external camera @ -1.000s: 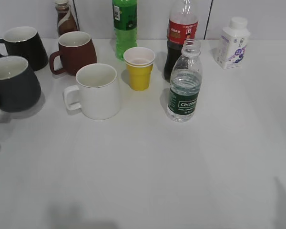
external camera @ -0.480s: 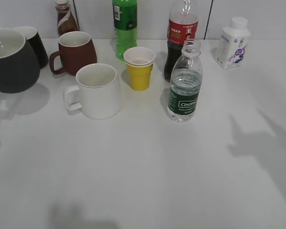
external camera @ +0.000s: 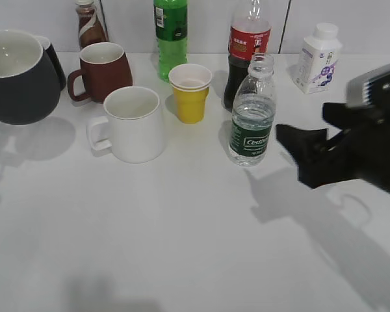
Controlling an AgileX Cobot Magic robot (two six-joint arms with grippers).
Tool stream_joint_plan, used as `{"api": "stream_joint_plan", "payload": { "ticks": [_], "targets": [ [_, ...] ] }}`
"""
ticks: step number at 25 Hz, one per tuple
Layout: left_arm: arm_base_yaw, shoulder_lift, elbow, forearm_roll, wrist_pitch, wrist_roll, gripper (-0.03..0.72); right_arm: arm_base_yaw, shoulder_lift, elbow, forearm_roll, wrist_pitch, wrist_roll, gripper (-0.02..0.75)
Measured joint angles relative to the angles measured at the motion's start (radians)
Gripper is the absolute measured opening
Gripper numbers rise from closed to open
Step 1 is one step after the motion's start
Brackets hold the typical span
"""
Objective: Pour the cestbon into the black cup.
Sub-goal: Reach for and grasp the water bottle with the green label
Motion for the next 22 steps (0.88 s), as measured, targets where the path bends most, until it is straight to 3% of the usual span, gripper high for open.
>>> {"api": "stream_joint_plan", "payload": {
  "ticks": [8,14,22],
  "targets": [
    [0.000,-0.029,0.000,0.035,0.020,-0.050,0.052,0.002,0.332,-0.003,-0.053,-0.359,0.160,0.638],
    [-0.017,-0.068,0.000,0.081,0.146,-0.124,0.052,0.002,0.484,-0.088,-0.066,-0.383,0.207,0.640],
    [-0.220,-0.100,0.000,0.083,0.238,-0.136,0.052,0.002,0.661,-0.297,-0.057,-0.362,0.211,0.623]
  ]
}}
